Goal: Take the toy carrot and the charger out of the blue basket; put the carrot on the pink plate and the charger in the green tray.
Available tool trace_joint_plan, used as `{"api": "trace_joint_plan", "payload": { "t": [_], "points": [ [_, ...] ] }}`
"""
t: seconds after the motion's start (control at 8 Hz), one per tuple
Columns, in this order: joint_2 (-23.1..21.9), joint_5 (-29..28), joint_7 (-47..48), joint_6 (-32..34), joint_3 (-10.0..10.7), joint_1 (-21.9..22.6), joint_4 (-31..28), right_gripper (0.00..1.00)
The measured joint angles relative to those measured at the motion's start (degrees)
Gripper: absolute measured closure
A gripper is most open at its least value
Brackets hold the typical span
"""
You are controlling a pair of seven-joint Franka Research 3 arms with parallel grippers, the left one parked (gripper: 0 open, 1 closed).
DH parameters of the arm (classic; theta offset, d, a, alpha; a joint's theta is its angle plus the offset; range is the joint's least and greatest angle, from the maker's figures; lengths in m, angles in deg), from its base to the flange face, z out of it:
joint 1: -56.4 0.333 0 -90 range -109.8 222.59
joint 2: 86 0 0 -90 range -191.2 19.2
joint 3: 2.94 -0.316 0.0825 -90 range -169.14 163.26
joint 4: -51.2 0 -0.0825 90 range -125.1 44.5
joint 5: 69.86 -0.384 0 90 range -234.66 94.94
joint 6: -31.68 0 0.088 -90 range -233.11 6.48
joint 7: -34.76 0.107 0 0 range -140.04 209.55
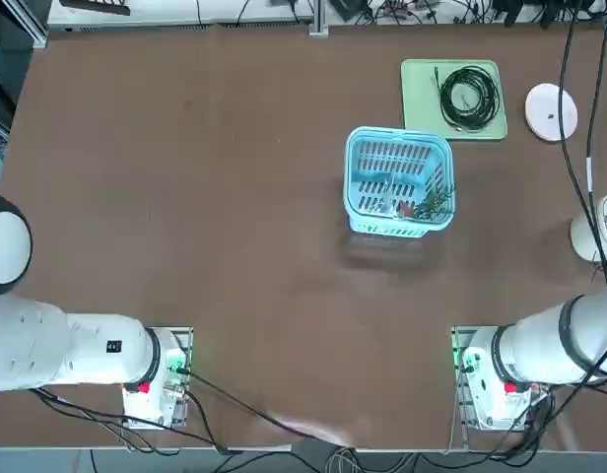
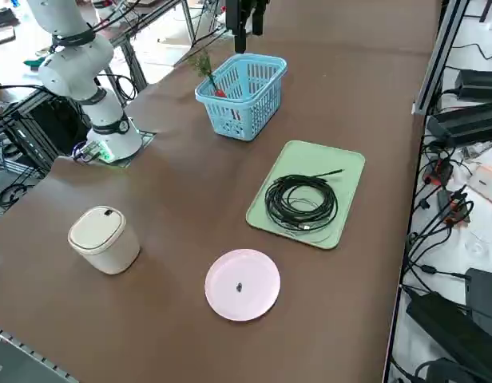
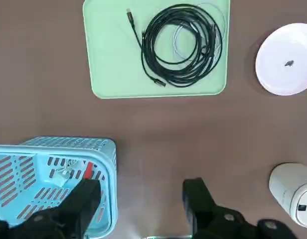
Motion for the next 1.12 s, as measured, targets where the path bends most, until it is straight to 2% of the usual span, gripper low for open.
{"api": "trace_joint_plan", "payload": {
  "t": [0.25, 0.62, 0.88, 1.12],
  "points": [
    [-0.22, -0.39, 0.49, 1.16, -0.33, 1.69, -0.88, 0.0],
    [-3.15, -0.57, 10.72, -1.21, -0.84, 9.36, -6.64, 0.0],
    [-8.46, -0.61, 20.53, -10.26, -1.04, 15.88, -17.65, 0.0],
    [-14.16, -0.51, 29.24, -21.58, -1.3, 23.5, -32.65, 0.0]
  ]
}}
